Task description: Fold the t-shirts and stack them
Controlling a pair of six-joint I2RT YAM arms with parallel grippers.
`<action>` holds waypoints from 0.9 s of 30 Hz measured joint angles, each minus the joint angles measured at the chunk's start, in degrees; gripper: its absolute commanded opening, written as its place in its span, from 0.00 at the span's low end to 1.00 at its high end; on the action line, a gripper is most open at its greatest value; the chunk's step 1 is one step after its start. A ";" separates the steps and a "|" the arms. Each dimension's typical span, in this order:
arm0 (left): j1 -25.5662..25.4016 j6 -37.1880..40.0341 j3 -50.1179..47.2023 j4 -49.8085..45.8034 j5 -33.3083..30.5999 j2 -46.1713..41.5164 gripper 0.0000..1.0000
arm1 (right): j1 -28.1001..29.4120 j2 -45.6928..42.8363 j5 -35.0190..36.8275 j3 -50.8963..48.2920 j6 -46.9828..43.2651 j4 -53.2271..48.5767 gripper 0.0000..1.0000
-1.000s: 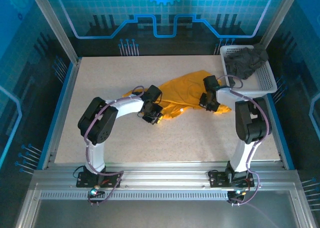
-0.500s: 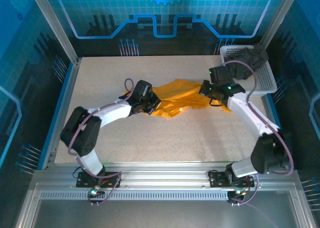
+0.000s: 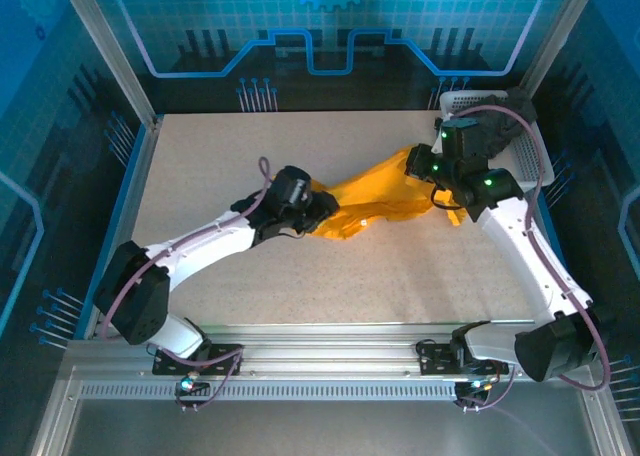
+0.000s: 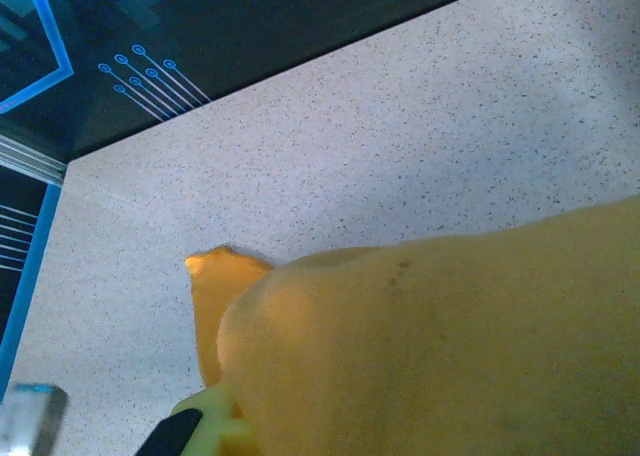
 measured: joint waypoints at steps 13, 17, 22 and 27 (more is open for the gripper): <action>-0.90 -11.78 2.51 -5.79 -5.01 14.91 0.79 | -2.95 12.76 -3.41 7.34 -0.20 0.24 0.00; 0.87 -17.05 5.49 -4.26 -6.80 19.37 0.76 | -3.30 12.98 -4.50 7.48 -0.26 0.24 0.00; 2.25 -22.01 10.08 -5.35 -7.32 23.93 0.58 | -3.85 12.94 -5.60 7.04 -0.26 0.42 0.00; 2.82 -24.65 13.40 -11.50 -6.58 26.08 0.20 | -4.24 12.20 -6.16 4.57 -0.22 0.74 0.00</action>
